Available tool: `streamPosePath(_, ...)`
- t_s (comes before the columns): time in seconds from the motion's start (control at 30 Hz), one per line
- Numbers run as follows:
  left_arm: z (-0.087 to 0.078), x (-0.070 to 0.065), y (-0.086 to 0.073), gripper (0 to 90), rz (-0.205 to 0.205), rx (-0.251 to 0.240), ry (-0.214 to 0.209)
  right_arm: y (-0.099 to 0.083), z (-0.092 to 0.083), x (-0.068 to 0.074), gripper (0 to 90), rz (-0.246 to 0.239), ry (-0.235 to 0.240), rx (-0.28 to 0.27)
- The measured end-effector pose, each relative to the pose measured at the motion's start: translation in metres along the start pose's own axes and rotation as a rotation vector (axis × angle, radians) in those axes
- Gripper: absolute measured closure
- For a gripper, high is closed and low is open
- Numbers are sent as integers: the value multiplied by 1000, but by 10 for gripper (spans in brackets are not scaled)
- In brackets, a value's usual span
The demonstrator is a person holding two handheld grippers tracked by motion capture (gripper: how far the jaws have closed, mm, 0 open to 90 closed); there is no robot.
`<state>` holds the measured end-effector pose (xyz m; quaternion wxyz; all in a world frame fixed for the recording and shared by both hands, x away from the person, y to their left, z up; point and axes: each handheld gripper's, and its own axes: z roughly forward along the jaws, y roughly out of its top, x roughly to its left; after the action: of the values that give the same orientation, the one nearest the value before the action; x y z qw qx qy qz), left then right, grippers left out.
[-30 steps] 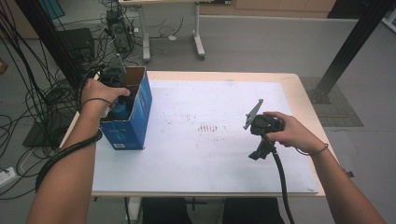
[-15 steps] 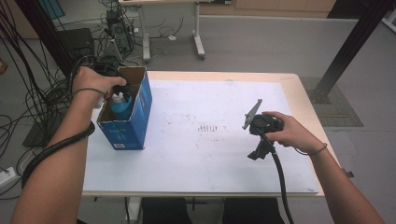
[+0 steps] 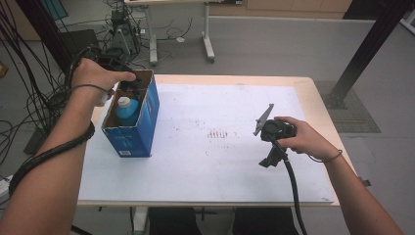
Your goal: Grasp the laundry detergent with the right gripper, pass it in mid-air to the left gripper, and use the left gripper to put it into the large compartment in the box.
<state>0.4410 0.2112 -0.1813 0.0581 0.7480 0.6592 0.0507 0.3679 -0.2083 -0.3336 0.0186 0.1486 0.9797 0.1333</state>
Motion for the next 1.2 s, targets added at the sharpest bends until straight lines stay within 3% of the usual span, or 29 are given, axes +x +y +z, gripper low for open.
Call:
streamPosePath(0.27, -17, -18, -1, 92, 41, -20, -7, 1, -1, -1, 40, 2, 0, -4)
streamPosePath(0.5, -22, -48, -3, 80, 126, -24, -30, 1, -1, -1, 41, 7, 2, -1)
streamPosePath(0.7, -18, -79, -5, 77, 224, 15, -64, 1, 1, 0, 40, 15, 5, 3)
streamPosePath(0.83, -15, -100, -5, 75, 272, 15, -83, 0, 1, 0, 41, 13, 5, 5)
streamPosePath(1.2, 11, -131, -11, 72, 330, 18, -104, -5, 1, -1, 41, 26, 7, 8)
